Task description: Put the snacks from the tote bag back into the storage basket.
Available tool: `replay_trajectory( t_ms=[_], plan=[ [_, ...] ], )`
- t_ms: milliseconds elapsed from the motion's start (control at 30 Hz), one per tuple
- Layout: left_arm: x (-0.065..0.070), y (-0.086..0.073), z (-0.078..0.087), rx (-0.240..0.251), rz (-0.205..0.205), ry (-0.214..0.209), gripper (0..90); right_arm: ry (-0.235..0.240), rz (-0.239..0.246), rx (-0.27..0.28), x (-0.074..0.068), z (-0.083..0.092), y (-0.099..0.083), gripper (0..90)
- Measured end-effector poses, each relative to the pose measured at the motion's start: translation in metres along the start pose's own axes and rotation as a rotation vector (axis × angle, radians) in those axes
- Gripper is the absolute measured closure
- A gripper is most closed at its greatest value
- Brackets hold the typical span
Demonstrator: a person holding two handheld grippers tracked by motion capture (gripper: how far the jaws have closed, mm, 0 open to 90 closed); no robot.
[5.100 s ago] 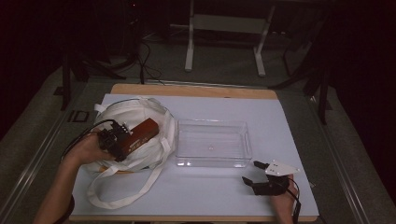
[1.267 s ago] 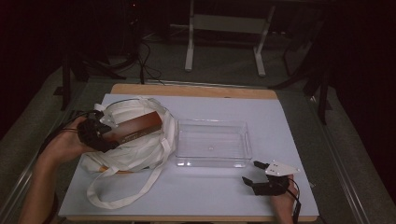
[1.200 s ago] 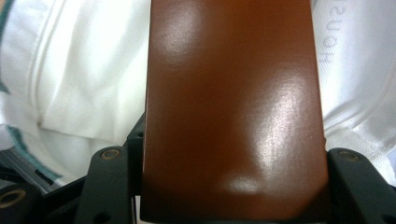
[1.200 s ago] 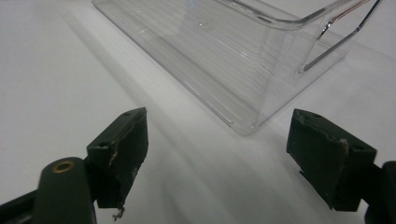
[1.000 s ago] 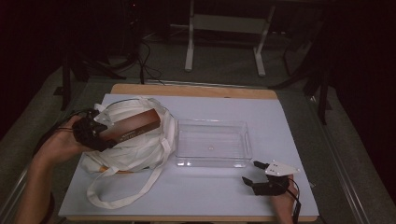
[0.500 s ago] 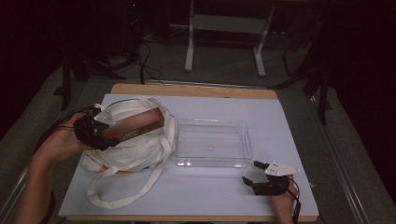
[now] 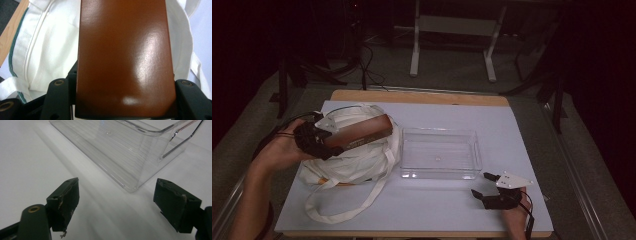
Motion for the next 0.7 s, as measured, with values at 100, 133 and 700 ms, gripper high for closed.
replay_trajectory(
  t_ms=[100, 133, 700],
  plan=[
    [0.0, 0.004, -0.001, 0.008, -0.01, -0.016, 43.6, 0.0, 0.001, 0.0, 0.0, 0.0, 0.0, 20.6],
    [0.0, 0.006, -0.002, 0.002, -0.016, -0.017, 43.6, 0.0, 0.001, 0.0, 0.0, 0.0, 0.0, 20.6],
    [0.004, 0.034, -0.008, 0.005, -0.071, -0.038, 43.6, 0.002, -0.003, -0.001, 0.0, 0.0, 0.0, 20.6]
  ],
)
Point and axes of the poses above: each handheld gripper's, and its own axes: z roughly backward along the jaws, y roughly out of its top, x roughly to its right, the point moved 1 cm from there along -z, roughly forward along the jaws, and after that the axes turned 11 degrees about -y, right-handed, at the moved point
